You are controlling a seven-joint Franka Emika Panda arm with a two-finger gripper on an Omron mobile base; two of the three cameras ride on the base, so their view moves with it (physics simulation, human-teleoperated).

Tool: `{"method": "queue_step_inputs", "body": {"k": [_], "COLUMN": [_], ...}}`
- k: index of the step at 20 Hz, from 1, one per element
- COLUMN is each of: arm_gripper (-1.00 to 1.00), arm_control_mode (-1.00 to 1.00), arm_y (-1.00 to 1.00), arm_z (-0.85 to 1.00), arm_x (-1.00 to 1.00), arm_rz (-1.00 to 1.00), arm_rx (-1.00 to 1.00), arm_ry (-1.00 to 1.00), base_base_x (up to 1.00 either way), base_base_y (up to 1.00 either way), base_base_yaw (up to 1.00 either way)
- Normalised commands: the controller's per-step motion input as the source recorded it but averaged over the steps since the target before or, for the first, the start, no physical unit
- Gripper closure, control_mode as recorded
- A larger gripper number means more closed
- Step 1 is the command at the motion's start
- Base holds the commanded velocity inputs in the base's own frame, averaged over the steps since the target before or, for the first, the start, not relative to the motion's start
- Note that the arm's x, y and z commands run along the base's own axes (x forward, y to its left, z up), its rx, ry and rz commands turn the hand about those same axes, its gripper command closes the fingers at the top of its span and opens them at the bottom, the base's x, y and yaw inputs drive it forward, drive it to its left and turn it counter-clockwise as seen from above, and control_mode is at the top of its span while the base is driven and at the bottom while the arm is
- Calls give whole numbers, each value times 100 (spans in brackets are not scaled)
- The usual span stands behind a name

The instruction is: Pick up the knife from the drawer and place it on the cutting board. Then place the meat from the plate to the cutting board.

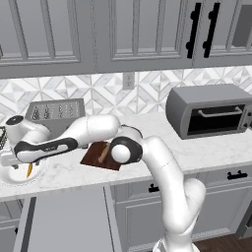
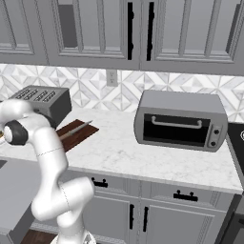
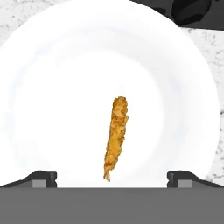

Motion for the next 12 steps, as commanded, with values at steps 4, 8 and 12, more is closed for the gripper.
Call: {"method": "queue_step_inputs", "body": {"k": [4,8,12], "arm_gripper": [-100,-100,-100], "arm_control_mode": [-100,-100,-100], "arm_y": [0,-35,-45], "arm_z": [-13,-31,-6], "arm_x": [0,-8,-1], "arm_rz": [0,0,0], "arm_rx": [-2,0,0], "arm_ry": [-8,-6,-9], "base_base_x": [0,0,0], "base_base_y": [0,0,0], "base_base_yaw": [0,0,0]}}
